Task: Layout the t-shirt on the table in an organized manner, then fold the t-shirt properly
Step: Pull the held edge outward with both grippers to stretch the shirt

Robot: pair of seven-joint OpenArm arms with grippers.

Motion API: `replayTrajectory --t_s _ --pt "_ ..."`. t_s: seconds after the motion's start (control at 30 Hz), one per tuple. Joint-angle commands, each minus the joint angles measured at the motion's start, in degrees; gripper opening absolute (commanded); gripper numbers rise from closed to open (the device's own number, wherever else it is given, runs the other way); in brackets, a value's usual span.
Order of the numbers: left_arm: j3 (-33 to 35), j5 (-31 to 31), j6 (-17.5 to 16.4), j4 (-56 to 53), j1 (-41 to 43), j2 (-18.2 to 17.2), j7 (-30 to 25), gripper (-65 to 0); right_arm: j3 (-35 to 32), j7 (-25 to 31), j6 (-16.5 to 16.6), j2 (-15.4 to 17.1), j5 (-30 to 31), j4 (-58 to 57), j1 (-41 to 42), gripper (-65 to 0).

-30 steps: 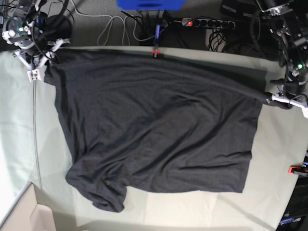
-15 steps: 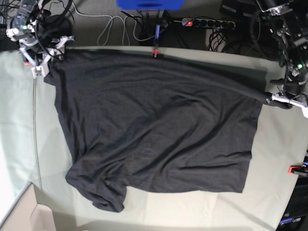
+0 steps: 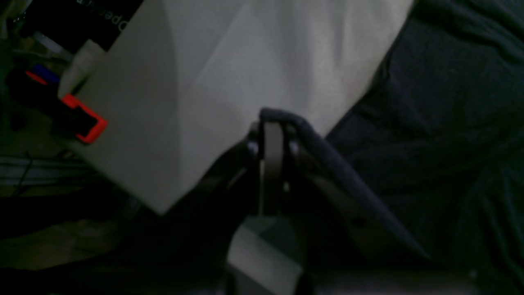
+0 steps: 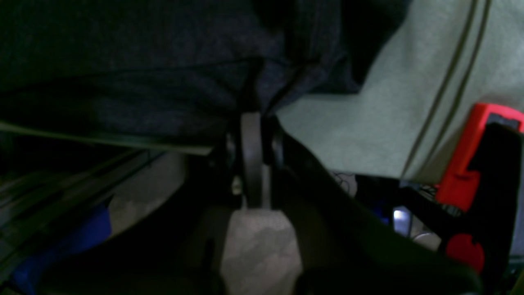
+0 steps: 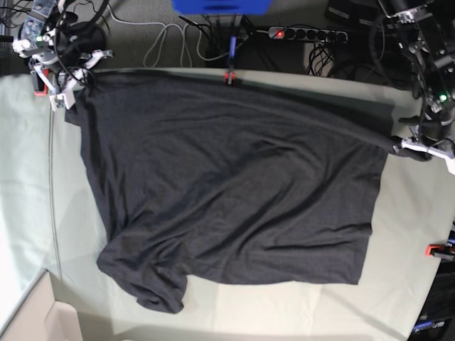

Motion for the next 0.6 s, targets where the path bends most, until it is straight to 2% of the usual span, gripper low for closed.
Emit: replayTrajectory --t_s 0.0,0.2,0.37,0.57 --pt "-0.27 0.09 0.29 0.96 -0.32 -0.81 -1.25 -64.7 0.42 0.41 -0.05 0.67 0.01 0.87 -0.03 -65.0" --pt "-0.36 0.09 0.29 1.49 -0.06 -0.81 -1.25 -64.7 0.86 0.14 -0.05 0.4 0.19 9.48 -1.52 -65.0" --pt "-0.45 0.09 0.29 1.49 0.03 -0.81 -1.25 -64.7 3.94 -0.12 -0.05 -0.92 0.27 17.48 -1.96 -65.0" --pt "-0.45 0.09 0.29 1.66 1.35 -0.45 -1.16 -64.7 3.94 -0.12 -0.05 -0.56 0.19 20.12 -3.81 -65.0"
